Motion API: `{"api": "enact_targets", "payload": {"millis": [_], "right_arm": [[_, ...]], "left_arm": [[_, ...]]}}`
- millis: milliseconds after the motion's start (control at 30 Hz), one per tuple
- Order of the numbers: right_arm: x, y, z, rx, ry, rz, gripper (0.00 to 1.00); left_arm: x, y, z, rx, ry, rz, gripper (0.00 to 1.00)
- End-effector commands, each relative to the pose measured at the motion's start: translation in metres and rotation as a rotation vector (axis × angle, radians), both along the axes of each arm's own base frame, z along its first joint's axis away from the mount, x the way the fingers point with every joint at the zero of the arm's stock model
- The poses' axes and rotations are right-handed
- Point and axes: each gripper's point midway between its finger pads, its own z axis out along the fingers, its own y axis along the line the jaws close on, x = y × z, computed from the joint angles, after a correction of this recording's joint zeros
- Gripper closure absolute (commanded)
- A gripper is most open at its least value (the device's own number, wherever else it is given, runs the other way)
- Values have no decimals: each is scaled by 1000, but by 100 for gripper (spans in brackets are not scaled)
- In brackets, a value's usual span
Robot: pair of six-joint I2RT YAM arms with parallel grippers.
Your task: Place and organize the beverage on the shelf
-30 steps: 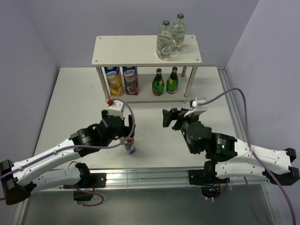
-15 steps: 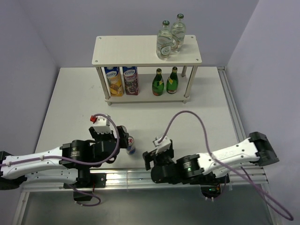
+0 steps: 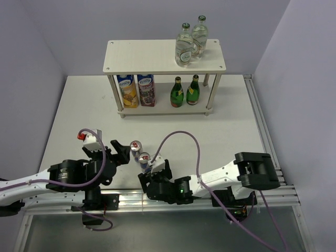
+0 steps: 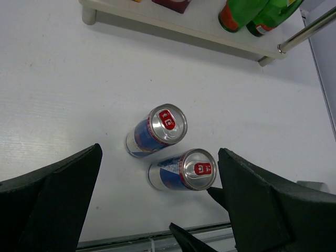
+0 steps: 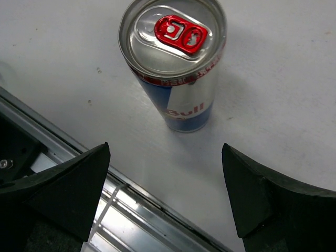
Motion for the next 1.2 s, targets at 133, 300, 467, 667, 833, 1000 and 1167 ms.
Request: {"api": "enact_targets", "payload": {"millis": [133, 300, 467, 667, 833, 1000, 1167], "right_arm": [[33, 31, 13, 150, -62, -73, 8], [58, 34, 15, 160, -140, -126, 9], [74, 29, 11, 148, -180, -180, 36], [79, 3, 7, 113, -178, -244, 82], [83, -36, 12, 92, -178, -355, 92], [82, -76, 17, 64, -163, -448, 93], [78, -99, 20, 100, -133, -480, 93]], "left_arm": [[4, -8, -18, 81, -1, 21, 1], [4, -12, -19, 69, -7, 7, 1], [2, -12, -19, 33, -12, -15, 1], [3, -27, -29, 77, 2, -29, 1], [8, -50, -49, 152, 11, -18, 1], [10, -56, -68, 169, 33, 42, 1], [10, -64, -88, 149, 33, 18, 1]]}}
